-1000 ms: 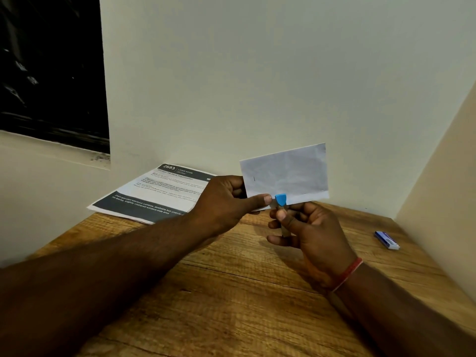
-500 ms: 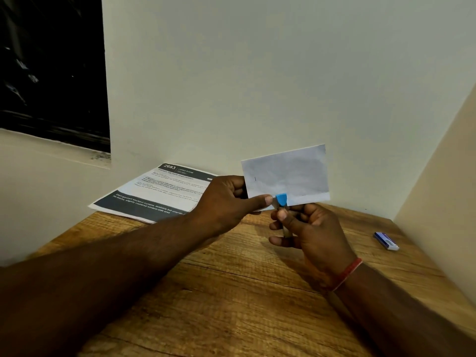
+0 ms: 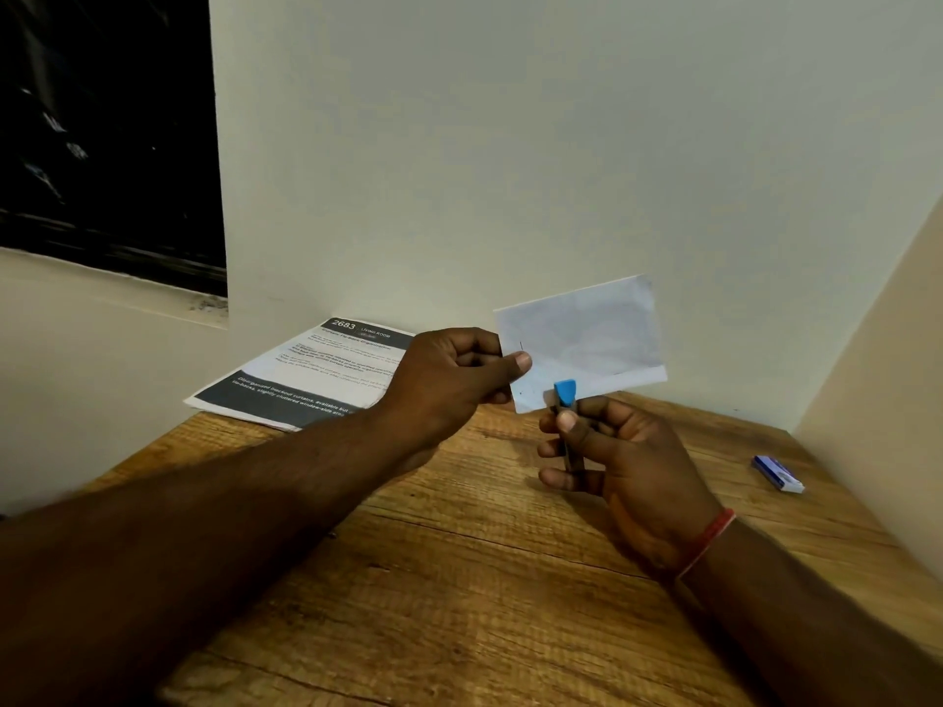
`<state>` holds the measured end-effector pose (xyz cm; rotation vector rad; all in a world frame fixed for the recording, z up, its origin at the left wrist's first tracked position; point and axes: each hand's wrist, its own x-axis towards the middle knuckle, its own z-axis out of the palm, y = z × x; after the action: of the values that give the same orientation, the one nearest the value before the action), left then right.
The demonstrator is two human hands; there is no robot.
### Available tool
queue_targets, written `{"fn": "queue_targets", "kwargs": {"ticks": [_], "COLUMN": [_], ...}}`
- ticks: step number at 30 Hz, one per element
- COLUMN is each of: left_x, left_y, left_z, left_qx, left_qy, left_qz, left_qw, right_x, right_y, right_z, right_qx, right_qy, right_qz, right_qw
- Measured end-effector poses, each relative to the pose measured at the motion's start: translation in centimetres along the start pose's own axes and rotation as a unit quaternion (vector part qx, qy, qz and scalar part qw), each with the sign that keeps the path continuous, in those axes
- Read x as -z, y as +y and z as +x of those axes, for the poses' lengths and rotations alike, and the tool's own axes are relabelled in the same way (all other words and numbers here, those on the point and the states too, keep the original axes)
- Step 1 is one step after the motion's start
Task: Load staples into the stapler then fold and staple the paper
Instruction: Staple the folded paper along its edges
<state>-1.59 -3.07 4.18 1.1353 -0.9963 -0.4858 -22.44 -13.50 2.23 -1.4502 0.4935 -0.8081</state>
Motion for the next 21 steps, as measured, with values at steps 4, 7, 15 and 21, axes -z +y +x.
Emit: {"fn": "queue_targets", "kwargs": {"ticks": [4, 7, 15, 21], "left_x": [-0.25, -0.36, -0.7, -0.91], "left_y": [0.15, 0.12, 0.18, 0.13], "left_z": [-0.32, -0.55, -0.7, -0.74], "left_qx": [-0.013, -0.027, -0.049, -0.053], "left_qy": [-0.01, -0.015, -0.017, -0.024], "left_qz": [0.004, 0.011, 0.022, 0.005], "left_qw": [1.0, 0.999, 0.998, 0.998], "right_x": [-0.34, -0.43, -0.7, -0.74], "right_y": [0.12, 0.08, -0.17, -0.12], "right_z": [-0.13, -0.18, -0.51, -0.71], "right_qx": [0.0, -0.009, -0.017, -0.013], "right_qy": [-0.008, -0.009, -0.026, -0.027], "right_qz": [0.008, 0.023, 0.028, 0.021], "right_qw": [1.0, 1.0, 0.999, 0.999]}}
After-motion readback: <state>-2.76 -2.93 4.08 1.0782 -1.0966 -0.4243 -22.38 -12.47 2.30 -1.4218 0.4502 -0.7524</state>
